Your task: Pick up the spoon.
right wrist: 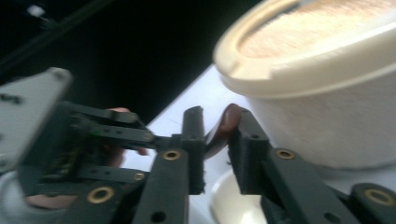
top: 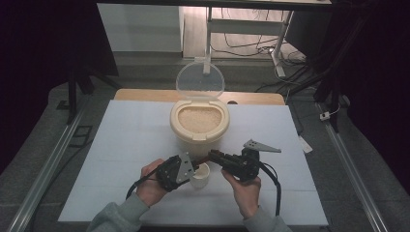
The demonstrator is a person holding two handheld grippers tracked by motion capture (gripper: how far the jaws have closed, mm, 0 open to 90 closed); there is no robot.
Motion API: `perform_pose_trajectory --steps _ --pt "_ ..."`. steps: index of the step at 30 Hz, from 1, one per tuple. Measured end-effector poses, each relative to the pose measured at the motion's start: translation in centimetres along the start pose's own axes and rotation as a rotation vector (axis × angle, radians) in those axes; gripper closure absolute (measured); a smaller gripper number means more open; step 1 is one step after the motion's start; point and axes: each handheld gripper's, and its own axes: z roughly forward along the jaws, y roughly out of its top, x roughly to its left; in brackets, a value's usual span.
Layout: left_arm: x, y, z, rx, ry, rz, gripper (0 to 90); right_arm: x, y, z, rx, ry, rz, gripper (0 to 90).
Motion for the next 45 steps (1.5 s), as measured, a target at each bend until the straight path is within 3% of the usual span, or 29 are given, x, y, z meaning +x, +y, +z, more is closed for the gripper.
perform_pose_trajectory --steps 2,11,16,17,18,19,20,26,32,45 --pt "0.1 -0.1 -0.1 -0.009 -0.003 -0.007 79.4 0.2 0.0 0.0 -0.011 0.036 0.001 82.2" --pt "0.4 -0.2 -0.2 -0.029 -0.022 -0.027 77.9 0.3 0.2 0.0 -0.027 0.062 -0.033 83.0" --pt "1.0 -0.7 -0.6 -0.066 -0.045 -0.086 60.7 0.3 0.5 -0.3 -0.041 0.055 -0.058 83.1" --pt "1.2 -0.9 -0.9 -0.078 -0.051 -0.106 60.7 0.3 0.5 -0.5 -0.046 0.058 -0.060 83.1" --pt "1.4 -1.2 -1.1 -0.087 -0.057 -0.124 53.6 0.2 0.7 -0.7 -0.056 0.054 -0.066 83.1" --pt "1.8 -1.9 -1.6 -0.101 -0.067 -0.163 51.3 0.1 0.8 -0.9 -0.061 0.055 -0.069 83.1" --pt "1.8 -1.9 -1.6 -0.101 -0.067 -0.163 49.1 0.1 0.9 -1.1 -0.064 0.055 -0.072 83.1" --pt "2.6 -4.6 -2.8 -0.109 -0.063 -0.256 40.7 -0.2 1.3 -1.7 -0.084 0.054 -0.077 83.2" --pt "3.2 -7.3 -3.5 -0.100 -0.032 -0.326 33.8 -0.3 2.0 -2.5 -0.107 0.053 -0.093 83.2" --pt "4.0 -13.6 -4.5 -0.069 0.026 -0.447 29.3 -0.4 3.0 -4.1 -0.149 0.056 -0.119 83.1"
